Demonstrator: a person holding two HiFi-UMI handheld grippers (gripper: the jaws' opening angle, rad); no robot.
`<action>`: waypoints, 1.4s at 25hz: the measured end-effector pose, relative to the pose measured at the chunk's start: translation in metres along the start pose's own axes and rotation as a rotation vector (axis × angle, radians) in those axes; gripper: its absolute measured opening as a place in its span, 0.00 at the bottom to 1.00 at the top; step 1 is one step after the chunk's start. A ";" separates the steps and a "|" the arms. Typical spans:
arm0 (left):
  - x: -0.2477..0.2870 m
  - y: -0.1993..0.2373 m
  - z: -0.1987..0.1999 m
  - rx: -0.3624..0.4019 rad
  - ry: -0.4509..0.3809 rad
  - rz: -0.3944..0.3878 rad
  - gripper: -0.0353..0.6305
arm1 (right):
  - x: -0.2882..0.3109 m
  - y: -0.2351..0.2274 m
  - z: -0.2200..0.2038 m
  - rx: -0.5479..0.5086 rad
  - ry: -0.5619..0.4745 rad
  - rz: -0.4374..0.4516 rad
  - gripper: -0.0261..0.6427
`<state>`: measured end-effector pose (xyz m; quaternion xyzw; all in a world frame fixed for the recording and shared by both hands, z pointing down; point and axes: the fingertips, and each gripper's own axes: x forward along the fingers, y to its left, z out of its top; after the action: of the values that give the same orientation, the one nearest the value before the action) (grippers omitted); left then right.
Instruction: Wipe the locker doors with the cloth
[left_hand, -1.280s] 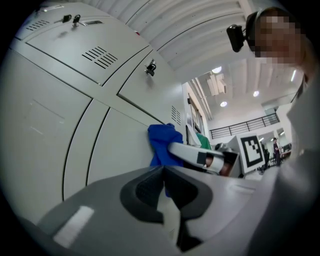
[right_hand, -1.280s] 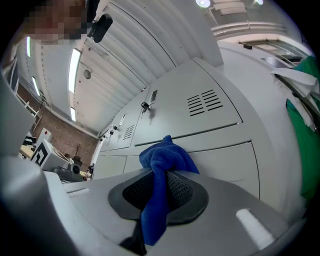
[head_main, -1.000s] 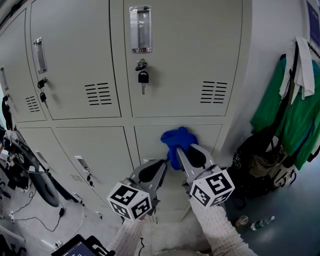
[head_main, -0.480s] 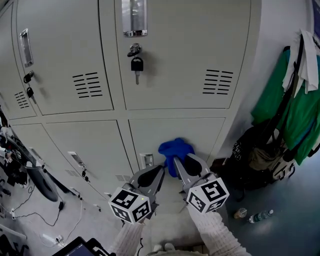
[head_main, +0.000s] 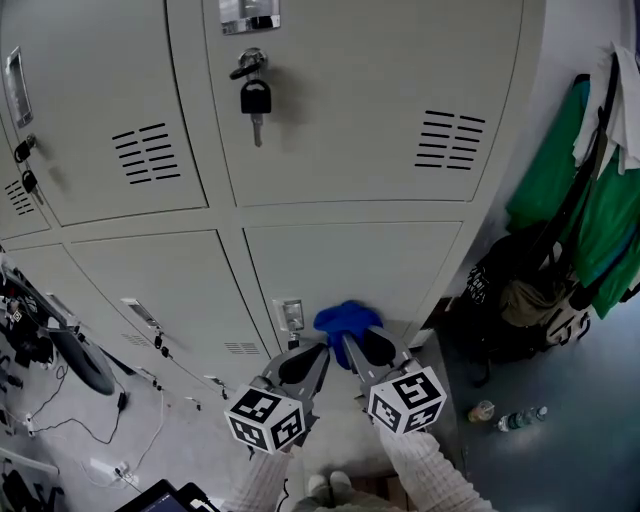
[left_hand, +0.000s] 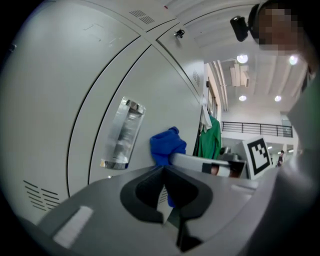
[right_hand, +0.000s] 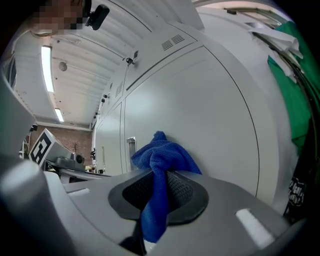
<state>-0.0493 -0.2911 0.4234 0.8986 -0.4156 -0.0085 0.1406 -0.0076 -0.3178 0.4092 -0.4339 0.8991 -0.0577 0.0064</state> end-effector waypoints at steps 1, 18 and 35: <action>0.001 0.001 -0.004 -0.007 0.011 -0.001 0.06 | 0.001 0.000 -0.004 0.004 0.008 -0.001 0.12; 0.008 0.010 -0.056 -0.067 0.116 0.003 0.06 | 0.010 -0.009 -0.089 0.076 0.174 -0.017 0.13; 0.015 -0.013 -0.011 0.041 0.063 -0.046 0.06 | -0.011 -0.012 -0.036 0.049 0.079 -0.022 0.13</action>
<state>-0.0280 -0.2915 0.4325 0.9103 -0.3905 0.0248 0.1350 0.0067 -0.3127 0.4456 -0.4408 0.8922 -0.0966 -0.0191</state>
